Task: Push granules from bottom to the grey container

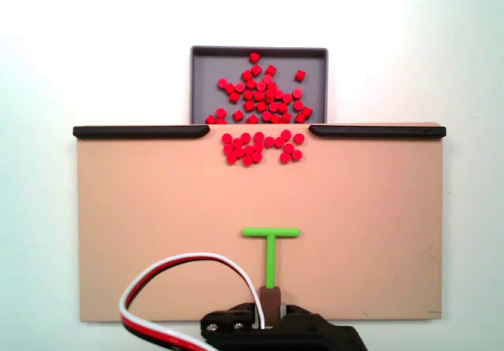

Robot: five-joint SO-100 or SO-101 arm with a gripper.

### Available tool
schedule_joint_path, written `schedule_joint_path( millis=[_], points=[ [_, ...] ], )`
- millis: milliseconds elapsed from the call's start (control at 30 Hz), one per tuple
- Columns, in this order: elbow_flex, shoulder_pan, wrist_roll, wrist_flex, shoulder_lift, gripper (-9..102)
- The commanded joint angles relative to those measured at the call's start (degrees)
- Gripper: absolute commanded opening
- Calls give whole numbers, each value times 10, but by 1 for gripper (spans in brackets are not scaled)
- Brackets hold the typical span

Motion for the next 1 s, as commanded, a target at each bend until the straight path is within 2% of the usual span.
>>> schedule_joint_path(
  millis=[0, 967],
  points=[
    [-19, -4, 4, -5, 4, 0],
    [-23, 0, -8, -99, -57, 0]
  ],
)
